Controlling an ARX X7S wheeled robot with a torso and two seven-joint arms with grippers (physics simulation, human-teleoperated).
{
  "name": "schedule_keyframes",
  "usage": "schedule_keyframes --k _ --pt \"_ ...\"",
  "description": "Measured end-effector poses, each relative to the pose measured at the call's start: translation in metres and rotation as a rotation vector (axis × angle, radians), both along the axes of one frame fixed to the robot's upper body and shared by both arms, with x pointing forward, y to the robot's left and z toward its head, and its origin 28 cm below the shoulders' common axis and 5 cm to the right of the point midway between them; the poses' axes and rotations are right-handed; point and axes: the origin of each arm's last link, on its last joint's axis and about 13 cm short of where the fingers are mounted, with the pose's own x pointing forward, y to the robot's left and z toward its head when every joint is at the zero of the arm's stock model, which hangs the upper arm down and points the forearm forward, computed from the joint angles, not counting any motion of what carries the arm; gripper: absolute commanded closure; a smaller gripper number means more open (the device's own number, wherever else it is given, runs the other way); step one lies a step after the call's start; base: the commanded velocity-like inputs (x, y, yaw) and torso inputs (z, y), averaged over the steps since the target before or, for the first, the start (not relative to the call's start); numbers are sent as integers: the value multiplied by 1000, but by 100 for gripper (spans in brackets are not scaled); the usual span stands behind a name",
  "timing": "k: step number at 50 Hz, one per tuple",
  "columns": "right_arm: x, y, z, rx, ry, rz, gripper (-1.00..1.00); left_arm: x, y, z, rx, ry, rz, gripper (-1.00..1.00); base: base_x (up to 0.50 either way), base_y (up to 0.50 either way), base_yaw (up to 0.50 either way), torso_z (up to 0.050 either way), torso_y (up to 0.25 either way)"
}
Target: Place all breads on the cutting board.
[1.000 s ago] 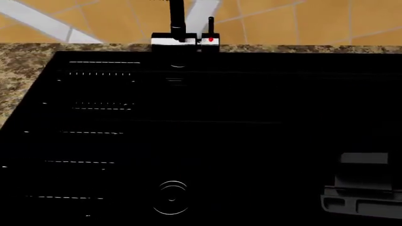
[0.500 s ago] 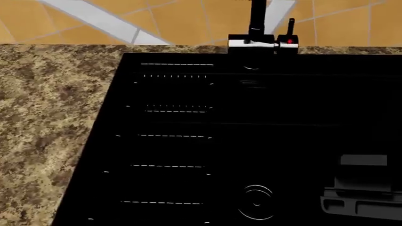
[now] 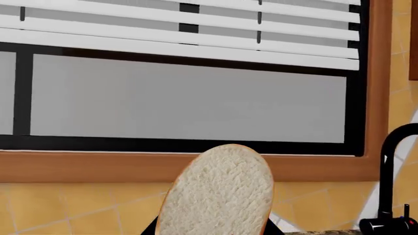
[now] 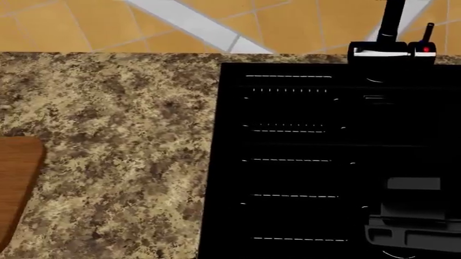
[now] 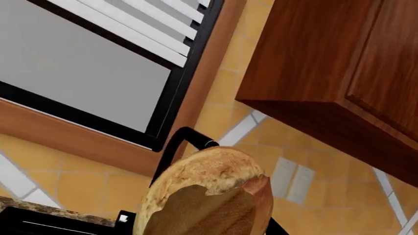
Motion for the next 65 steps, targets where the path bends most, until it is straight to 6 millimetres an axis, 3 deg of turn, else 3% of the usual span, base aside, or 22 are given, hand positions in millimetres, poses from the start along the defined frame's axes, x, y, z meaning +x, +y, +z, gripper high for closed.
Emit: schedule_keyframes --k 55,65 --pt "2 0 -4 4 11 3 100 0 0 2 2 -8 2 100 20 500 0 0 0" --pt "2 1 -5 7 24 8 100 0 -1 4 5 -9 -1 100 2 28 0 0 0"
